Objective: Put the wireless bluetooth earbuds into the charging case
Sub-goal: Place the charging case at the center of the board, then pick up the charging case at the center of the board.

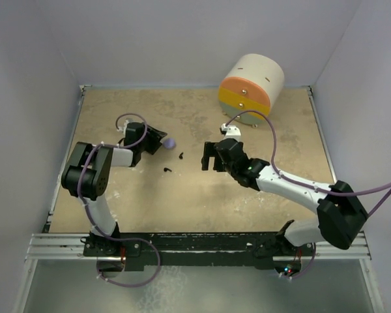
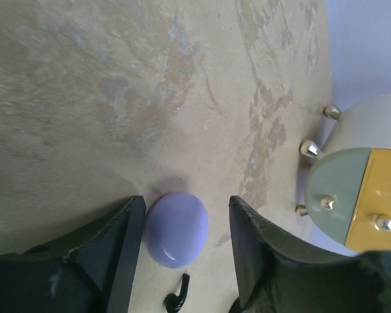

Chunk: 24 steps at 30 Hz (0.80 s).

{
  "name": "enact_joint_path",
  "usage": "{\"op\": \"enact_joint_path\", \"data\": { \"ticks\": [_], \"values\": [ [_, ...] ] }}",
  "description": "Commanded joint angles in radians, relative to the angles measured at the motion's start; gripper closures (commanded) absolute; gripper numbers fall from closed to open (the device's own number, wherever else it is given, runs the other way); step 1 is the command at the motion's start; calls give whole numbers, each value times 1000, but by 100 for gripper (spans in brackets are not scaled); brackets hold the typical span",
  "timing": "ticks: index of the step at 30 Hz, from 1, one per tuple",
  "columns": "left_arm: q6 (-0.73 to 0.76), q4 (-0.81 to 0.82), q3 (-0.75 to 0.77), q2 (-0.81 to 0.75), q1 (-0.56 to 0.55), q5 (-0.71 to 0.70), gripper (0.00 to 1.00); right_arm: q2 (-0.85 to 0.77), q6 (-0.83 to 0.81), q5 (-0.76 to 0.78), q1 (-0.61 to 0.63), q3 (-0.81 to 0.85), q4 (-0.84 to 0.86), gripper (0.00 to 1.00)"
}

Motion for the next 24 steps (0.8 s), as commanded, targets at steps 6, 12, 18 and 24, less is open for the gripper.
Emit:
{"op": "enact_joint_path", "data": {
  "ticks": [6, 12, 18, 24],
  "values": [
    [113, -229, -32, -325, 42, -182, 34, 130, 73, -7, -127, 86, -104, 0],
    [114, -323, -91, -588, 28, -182, 35, 219, 52, 5, -185, 122, -121, 0],
    [108, -390, -145, -740, -10, -169, 35, 306, 18, -1, -195, 173, -105, 0],
    [109, -434, -181, -814, -30, -156, 36, 335, 14, -43, -195, 174, -79, 0]
  ]
}}
